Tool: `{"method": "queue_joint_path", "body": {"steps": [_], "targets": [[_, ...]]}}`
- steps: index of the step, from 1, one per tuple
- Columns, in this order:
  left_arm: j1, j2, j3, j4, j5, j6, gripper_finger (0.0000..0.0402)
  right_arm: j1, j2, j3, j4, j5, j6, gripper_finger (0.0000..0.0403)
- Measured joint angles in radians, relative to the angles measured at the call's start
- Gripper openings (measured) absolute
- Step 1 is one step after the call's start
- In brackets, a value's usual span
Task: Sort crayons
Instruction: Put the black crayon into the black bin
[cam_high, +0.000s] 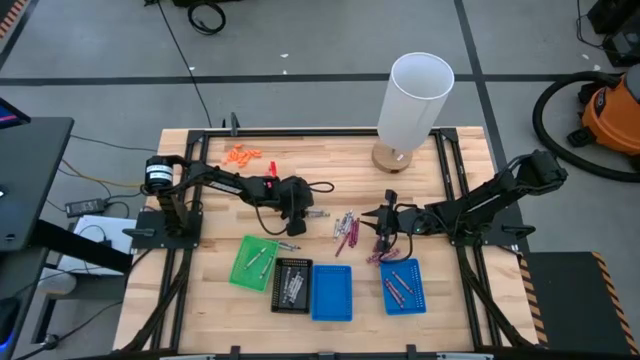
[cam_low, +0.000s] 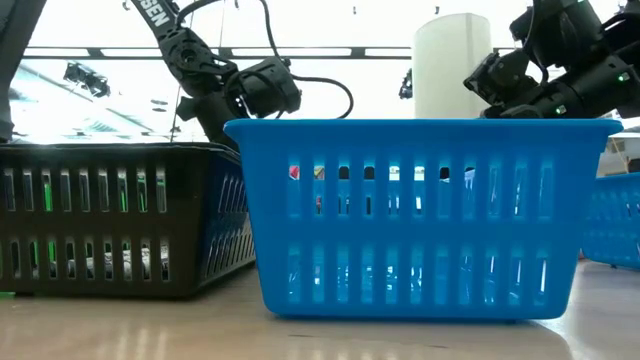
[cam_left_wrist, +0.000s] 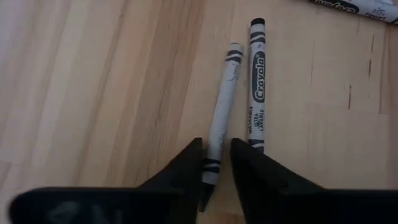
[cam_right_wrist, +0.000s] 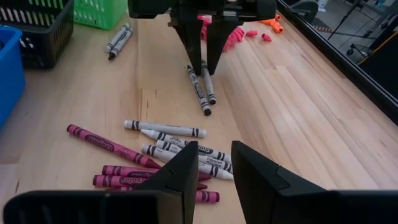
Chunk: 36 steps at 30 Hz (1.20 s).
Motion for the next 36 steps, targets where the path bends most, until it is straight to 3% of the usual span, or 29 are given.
{"method": "queue_joint_path", "body": {"steps": [5,10,13,19,26,33,36], "targets": [[0.000,0.000,0.000,0.001,-0.001,-0.003,0.0021,0.000,0.000,0.000,0.000,0.000,0.000,0.0105],[-0.009,-0.006,-0.003,0.001,-0.030,-0.018,0.0015,0.012,0.000,0.000,0.000,0.005,0.000,0.0105],[-0.039,-0.036,-0.006,-0.006,-0.130,-0.020,0.0016,0.013,0.000,0.000,0.000,0.006,0.000,0.0105],[-0.140,-0.158,-0.010,-0.047,-0.438,-0.001,0.0016,0.013,0.000,0.000,0.000,0.010,0.000,0.0105],[-0.262,-0.326,-0.007,-0.128,-0.459,-0.099,0.0016,0.013,0.000,0.000,0.006,0.018,0.000,0.0105],[-0.384,-0.493,-0.006,-0.300,-0.456,-0.330,0.0016,0.018,0.000,0.000,0.025,0.018,0.001,0.0105],[-0.424,-0.534,-0.005,-0.383,-0.391,-0.458,0.0016,0.019,0.000,0.000,0.037,0.017,0.001,0.0105]]}}
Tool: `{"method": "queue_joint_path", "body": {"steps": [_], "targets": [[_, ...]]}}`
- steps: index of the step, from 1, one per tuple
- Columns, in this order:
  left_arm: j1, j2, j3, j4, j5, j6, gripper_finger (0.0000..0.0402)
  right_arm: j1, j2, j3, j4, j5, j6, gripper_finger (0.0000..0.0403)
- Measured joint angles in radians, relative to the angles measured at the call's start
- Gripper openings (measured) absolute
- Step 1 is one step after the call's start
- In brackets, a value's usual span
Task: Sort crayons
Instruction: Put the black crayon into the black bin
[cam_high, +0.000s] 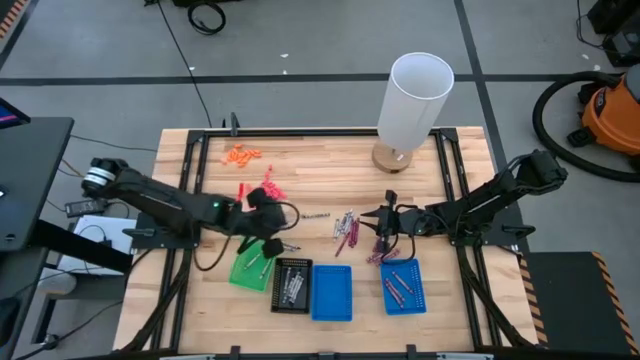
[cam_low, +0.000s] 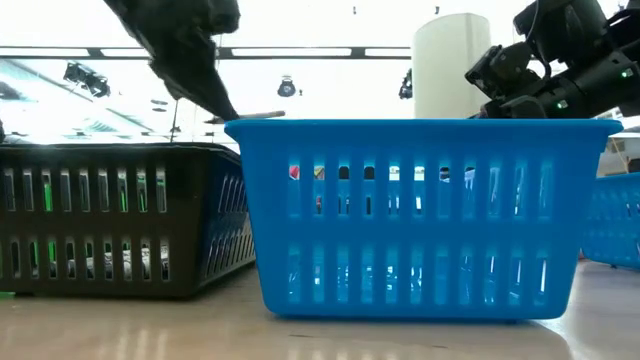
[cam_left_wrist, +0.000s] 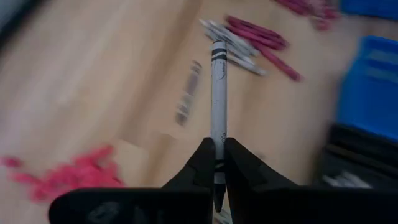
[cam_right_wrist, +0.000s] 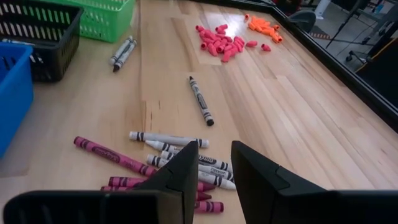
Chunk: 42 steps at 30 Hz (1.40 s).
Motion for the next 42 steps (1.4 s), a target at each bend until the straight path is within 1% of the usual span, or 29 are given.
{"method": "queue_joint_path", "body": {"steps": [3,7,15,17,20,23,27,29,37,42], "targets": [[-0.035,-0.020,0.000,-0.032,0.077,-0.095,0.0016,0.000,0.000,0.000,0.009,0.000,0.000,0.0105],[-0.074,-0.016,0.000,-0.027,0.166,-0.155,0.0016,0.000,0.000,0.000,0.012,0.000,0.000,0.0105],[-0.129,-0.016,0.000,-0.026,0.181,-0.255,0.0016,0.000,0.000,0.000,0.012,0.000,-0.001,0.0105],[-0.141,-0.009,0.000,-0.002,0.189,-0.309,0.0017,0.000,0.000,0.000,0.012,-0.001,-0.001,0.0105],[-0.165,0.026,0.000,0.068,0.195,-0.432,0.0026,0.000,0.000,0.000,0.012,-0.001,-0.001,0.0105],[-0.186,0.081,0.000,0.136,0.264,-0.524,0.0040,0.000,0.000,0.000,0.012,-0.002,-0.001,0.0105],[-0.202,0.148,0.000,0.183,0.398,-0.617,0.0047,0.000,0.000,0.000,0.012,-0.009,-0.001,0.0105],[-0.202,0.173,0.000,0.178,0.445,-0.642,0.0047,0.000,0.000,0.000,0.012,-0.009,-0.001,0.0105],[-0.189,0.209,0.000,0.170,0.446,-0.667,0.0050,0.000,0.000,0.000,0.037,-0.010,-0.021,0.0105],[-0.185,0.213,0.001,0.190,0.425,-0.661,0.0074,0.000,0.000,0.000,0.041,-0.010,-0.027,0.0105]]}}
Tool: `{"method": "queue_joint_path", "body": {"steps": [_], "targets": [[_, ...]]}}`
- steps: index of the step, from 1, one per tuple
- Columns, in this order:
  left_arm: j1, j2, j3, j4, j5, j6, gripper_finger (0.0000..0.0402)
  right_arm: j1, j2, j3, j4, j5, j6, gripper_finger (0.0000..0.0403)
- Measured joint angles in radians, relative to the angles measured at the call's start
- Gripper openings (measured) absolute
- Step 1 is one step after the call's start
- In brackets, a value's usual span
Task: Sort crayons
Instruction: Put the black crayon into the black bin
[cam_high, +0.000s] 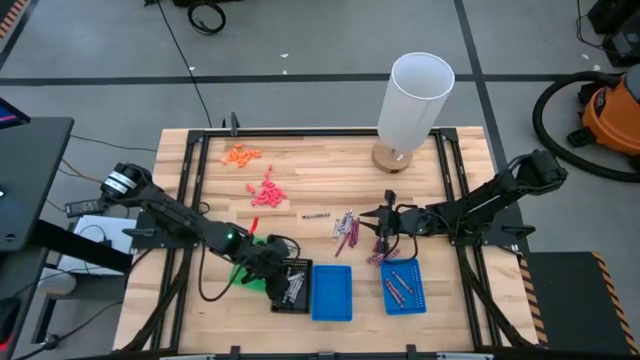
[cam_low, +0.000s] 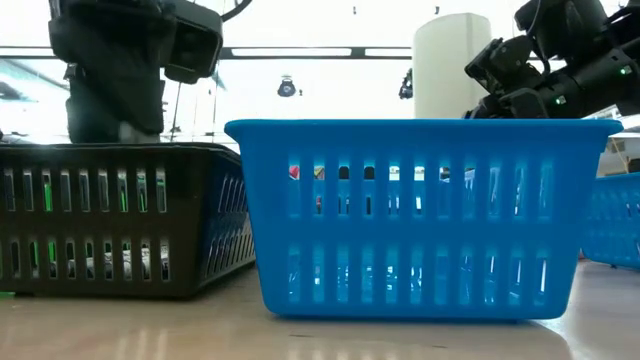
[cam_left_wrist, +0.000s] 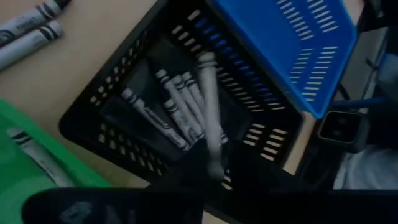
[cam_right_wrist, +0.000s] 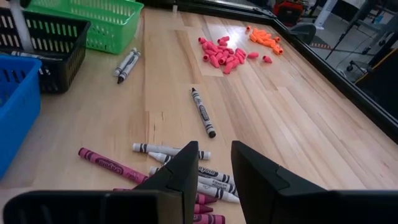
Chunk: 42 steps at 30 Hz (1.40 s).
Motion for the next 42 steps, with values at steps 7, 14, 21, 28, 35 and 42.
{"method": "queue_joint_path", "body": {"steps": [7,14,21,28,35,42], "targets": [[0.011,-0.002,0.000,0.070,-0.001,0.108,0.0139,0.000,0.000,0.000,0.012,-0.008,0.001,0.0105],[0.088,-0.016,0.000,0.073,-0.003,0.275,0.0170,0.000,0.000,0.000,0.015,-0.010,0.001,0.0105],[0.167,-0.016,0.000,0.076,-0.053,0.506,0.0172,0.000,0.000,0.000,0.015,-0.010,0.002,0.0105],[0.236,-0.016,0.000,0.073,-0.274,0.681,0.0172,0.000,0.000,0.000,0.014,-0.009,0.001,0.0105],[0.300,0.015,0.000,0.132,-0.415,0.765,0.0172,0.000,0.000,0.000,0.007,-0.009,0.002,0.0105],[0.364,0.112,0.000,0.236,-0.416,0.849,0.0172,0.001,0.000,0.000,-0.015,-0.002,0.004,0.0105]]}}
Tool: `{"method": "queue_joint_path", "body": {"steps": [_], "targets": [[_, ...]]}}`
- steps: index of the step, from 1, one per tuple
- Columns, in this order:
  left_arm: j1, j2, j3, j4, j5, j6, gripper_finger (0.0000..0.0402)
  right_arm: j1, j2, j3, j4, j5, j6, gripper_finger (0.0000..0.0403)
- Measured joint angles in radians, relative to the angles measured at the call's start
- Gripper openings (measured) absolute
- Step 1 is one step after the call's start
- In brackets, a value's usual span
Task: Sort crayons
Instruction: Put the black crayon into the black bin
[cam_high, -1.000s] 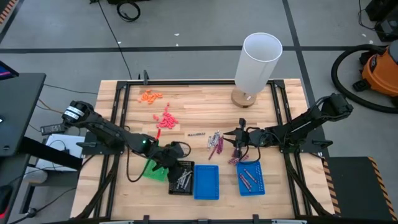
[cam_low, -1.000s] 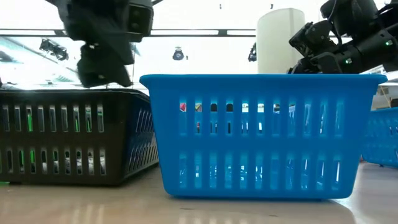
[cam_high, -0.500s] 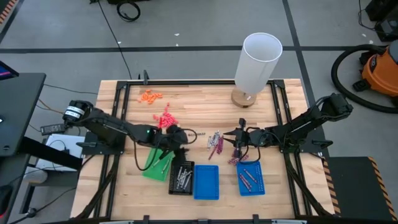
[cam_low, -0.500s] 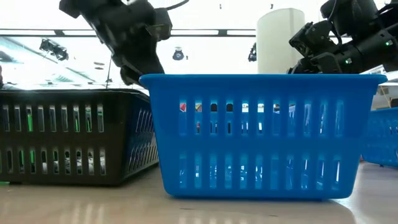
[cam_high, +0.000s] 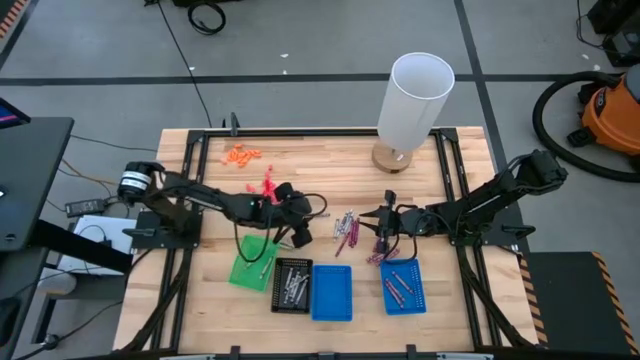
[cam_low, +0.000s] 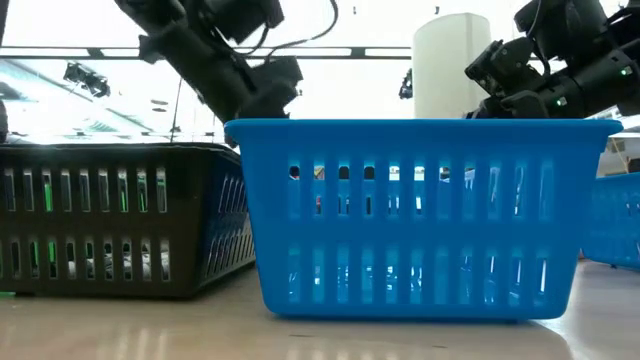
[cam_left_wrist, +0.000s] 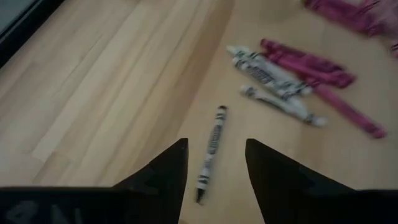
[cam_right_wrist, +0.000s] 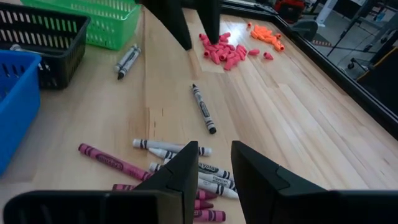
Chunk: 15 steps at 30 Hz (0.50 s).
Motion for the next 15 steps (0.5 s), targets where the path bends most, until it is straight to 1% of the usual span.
{"method": "queue_joint_path", "body": {"steps": [4,11,15], "targets": [[0.036,0.036,-0.001,0.001,0.000,0.034,0.0172,0.008,0.000,0.000,-0.007,0.019,-0.009,0.0105],[0.093,0.122,-0.001,0.113,0.014,0.053,0.0172,0.012,0.000,0.000,-0.016,0.031,-0.014,0.0105],[0.119,0.158,-0.002,0.121,0.155,0.139,0.0172,0.012,0.000,0.000,-0.024,0.031,-0.023,0.0105]]}}
